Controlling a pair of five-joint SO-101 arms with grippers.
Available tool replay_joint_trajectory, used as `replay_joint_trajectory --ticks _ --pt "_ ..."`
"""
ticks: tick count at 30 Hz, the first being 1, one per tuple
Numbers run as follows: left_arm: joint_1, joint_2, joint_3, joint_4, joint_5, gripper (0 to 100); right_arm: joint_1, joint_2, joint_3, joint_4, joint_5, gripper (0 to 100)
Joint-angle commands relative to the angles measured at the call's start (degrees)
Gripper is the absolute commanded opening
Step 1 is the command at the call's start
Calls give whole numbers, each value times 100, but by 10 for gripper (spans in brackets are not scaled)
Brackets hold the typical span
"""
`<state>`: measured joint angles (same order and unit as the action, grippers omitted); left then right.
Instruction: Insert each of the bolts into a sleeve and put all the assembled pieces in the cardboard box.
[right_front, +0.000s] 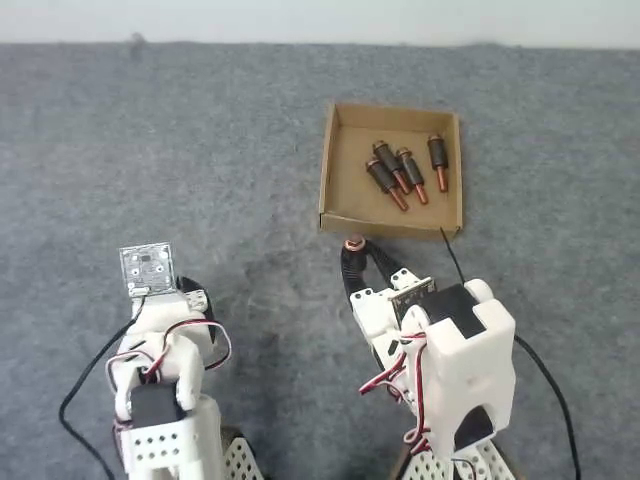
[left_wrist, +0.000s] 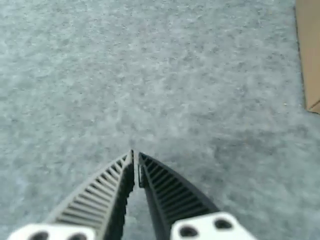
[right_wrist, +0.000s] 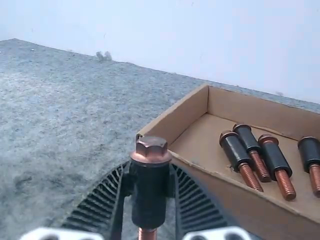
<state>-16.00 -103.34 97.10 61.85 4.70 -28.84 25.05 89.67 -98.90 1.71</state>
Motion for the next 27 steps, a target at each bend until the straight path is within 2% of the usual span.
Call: replay_joint_trajectory --ticks 1,7,15,19,27 --pt "-62 -18 -48 79 -70 11 136 -303 158 -189 79 7" --pt "-62 -18 -48 79 -70 11 1077 -1508 141 13 79 7" --pt "-62 -18 -48 79 -70 11 1341 -3301 -176 1842 79 7" --pt "-62 -18 -48 79 -70 11 1393 -4198 -686 3196 79 7" --pt "-62 -18 -48 79 -70 11 1411 -5253 -2163 6598 79 7"
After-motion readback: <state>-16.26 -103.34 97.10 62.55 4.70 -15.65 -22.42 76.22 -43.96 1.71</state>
